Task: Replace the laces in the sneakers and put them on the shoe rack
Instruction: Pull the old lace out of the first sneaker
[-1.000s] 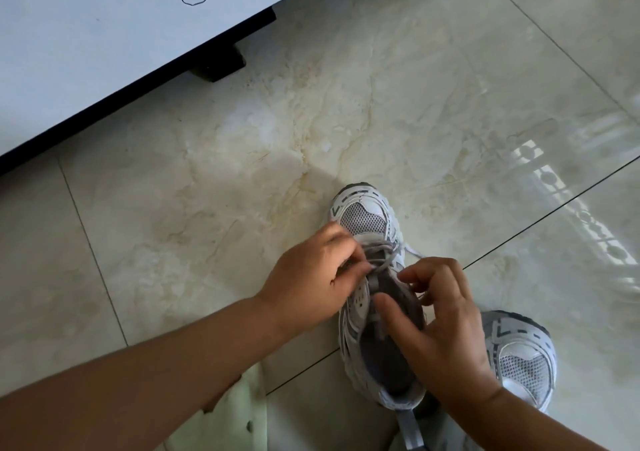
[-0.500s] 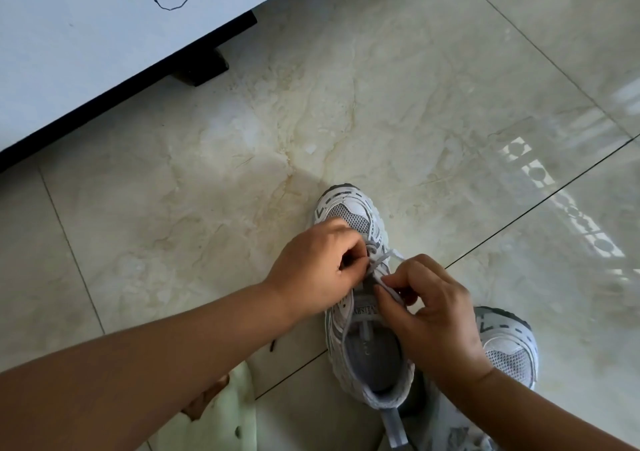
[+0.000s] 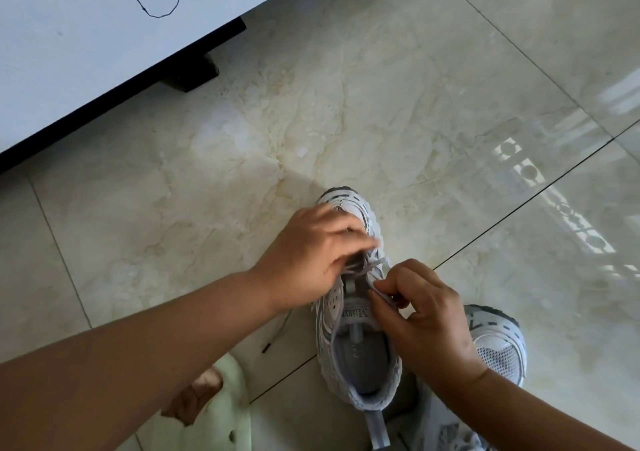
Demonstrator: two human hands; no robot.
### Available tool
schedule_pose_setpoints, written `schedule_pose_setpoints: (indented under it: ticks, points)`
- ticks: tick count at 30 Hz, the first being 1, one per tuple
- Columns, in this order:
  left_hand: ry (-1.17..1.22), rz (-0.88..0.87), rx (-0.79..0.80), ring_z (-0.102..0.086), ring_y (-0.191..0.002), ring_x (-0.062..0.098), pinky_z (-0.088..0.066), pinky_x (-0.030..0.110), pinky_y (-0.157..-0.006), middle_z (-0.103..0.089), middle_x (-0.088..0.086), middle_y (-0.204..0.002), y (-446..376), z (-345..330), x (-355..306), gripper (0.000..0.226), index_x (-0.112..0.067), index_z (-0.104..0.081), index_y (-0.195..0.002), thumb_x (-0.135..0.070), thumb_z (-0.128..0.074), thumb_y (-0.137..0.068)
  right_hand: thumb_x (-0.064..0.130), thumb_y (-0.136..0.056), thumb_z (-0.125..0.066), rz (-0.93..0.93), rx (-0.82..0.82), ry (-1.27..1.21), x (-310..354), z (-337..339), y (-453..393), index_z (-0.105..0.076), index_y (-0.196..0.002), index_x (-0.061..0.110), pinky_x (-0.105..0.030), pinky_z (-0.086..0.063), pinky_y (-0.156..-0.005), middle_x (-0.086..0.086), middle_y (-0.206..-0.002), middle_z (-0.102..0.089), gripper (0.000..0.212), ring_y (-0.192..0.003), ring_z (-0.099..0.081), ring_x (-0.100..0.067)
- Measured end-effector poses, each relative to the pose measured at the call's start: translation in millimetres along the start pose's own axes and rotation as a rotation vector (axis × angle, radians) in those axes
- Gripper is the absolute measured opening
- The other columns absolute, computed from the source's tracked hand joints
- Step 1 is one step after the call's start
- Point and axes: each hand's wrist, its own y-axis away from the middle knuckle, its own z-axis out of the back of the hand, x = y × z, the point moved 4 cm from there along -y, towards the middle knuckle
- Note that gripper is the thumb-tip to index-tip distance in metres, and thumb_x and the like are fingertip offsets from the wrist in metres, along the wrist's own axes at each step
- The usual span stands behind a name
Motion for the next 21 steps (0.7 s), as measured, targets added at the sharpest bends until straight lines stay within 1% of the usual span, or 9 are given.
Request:
schedule_pose_setpoints:
  ticks: [3, 5, 8, 11, 15, 16, 17, 19, 21]
  points:
    - [-0.031, -0.126, 0.030, -0.048, -0.081, 0.015, -0.032, 0.024, -0.075, -0.063, -0.001, -0.081, -4, -2, -7, 0.023, -0.014, -0.074, -0.092, -0.024, -0.055, -0.084, 0.021, -0.078, -0.057, 0.004, 0.007, 0.013, 1, 0, 0, -0.055, -0.065, 0.009, -0.035, -0.046, -0.050, 0.006, -0.067, -0.049, 0.018, -0.061, -0.048, -0.013]
    - [0.004, -0.086, 0.025, -0.052, -0.076, 0.017, -0.040, 0.026, -0.072, -0.062, 0.000, -0.076, -3, -4, -7, 0.024, -0.012, -0.074, -0.087, -0.027, -0.056, -0.084, 0.019, -0.078, -0.059, -0.003, 0.000, 0.017, 1, 1, 0, -0.055, -0.065, 0.009, -0.035, -0.046, -0.050, 0.005, -0.066, -0.049, 0.017, -0.061, -0.048, -0.013]
    - [0.107, 0.183, -0.078, -0.057, -0.072, 0.018, -0.047, 0.029, -0.066, -0.065, 0.000, -0.076, -3, 1, 2, 0.016, -0.014, -0.073, -0.083, -0.024, -0.061, -0.082, 0.010, -0.076, -0.065, -0.016, -0.016, 0.019, 0, 2, 1, -0.053, -0.062, 0.008, -0.036, -0.045, -0.049, 0.004, -0.064, -0.048, 0.018, -0.059, -0.047, -0.013]
    - [0.162, 0.472, -0.216, -0.057, -0.067, 0.014, -0.046, 0.026, -0.065, -0.067, 0.000, -0.079, -6, 10, 22, 0.006, -0.015, -0.073, -0.083, -0.014, -0.068, -0.082, 0.013, -0.077, -0.062, -0.030, -0.007, 0.012, -1, 1, 2, -0.052, -0.061, 0.007, -0.037, -0.045, -0.049, 0.004, -0.064, -0.048, 0.019, -0.059, -0.047, -0.014]
    - [0.259, 0.677, -0.256, -0.058, -0.069, 0.005, -0.046, 0.014, -0.067, -0.070, -0.001, -0.083, 2, 8, 37, 0.008, -0.015, -0.074, -0.085, -0.011, -0.068, -0.083, 0.014, -0.078, -0.060, -0.017, 0.014, 0.029, 0, 0, 1, -0.051, -0.061, 0.007, -0.037, -0.044, -0.048, 0.004, -0.064, -0.047, 0.020, -0.059, -0.046, -0.014]
    - [0.257, 0.660, -0.254, -0.059, -0.070, 0.008, -0.049, 0.019, -0.070, -0.070, 0.000, -0.083, 5, 7, 37, 0.009, -0.015, -0.074, -0.086, -0.010, -0.068, -0.082, 0.012, -0.077, -0.061, -0.017, 0.015, 0.030, 0, 0, 1, -0.051, -0.061, 0.007, -0.038, -0.044, -0.048, 0.003, -0.063, -0.047, 0.020, -0.059, -0.046, -0.014]
    - [0.206, 0.580, -0.241, -0.060, -0.073, 0.013, -0.051, 0.026, -0.072, -0.070, 0.002, -0.084, 5, 9, 34, 0.010, -0.015, -0.074, -0.088, -0.010, -0.069, -0.082, 0.010, -0.077, -0.062, -0.022, 0.013, 0.025, 0, 0, 1, -0.052, -0.061, 0.007, -0.038, -0.044, -0.048, 0.003, -0.064, -0.048, 0.019, -0.059, -0.046, -0.014]
    - [0.033, 0.308, -0.149, -0.060, -0.084, 0.022, -0.049, 0.035, -0.076, -0.067, 0.003, -0.095, 1, 10, 25, 0.022, -0.015, -0.072, -0.099, -0.010, -0.065, -0.079, 0.010, -0.076, -0.063, -0.029, 0.005, 0.015, 0, 0, 1, -0.053, -0.062, 0.007, -0.037, -0.045, -0.048, 0.003, -0.065, -0.049, 0.017, -0.059, -0.047, -0.014]
    - [-0.100, 0.026, -0.028, -0.054, -0.099, 0.023, -0.039, 0.037, -0.087, -0.064, 0.001, -0.111, -3, 5, 8, 0.036, -0.019, -0.069, -0.110, -0.009, -0.056, -0.078, 0.009, -0.075, -0.065, -0.019, 0.000, 0.020, 0, 1, 1, -0.054, -0.063, 0.008, -0.036, -0.044, -0.048, 0.003, -0.064, -0.049, 0.017, -0.058, -0.046, -0.013]
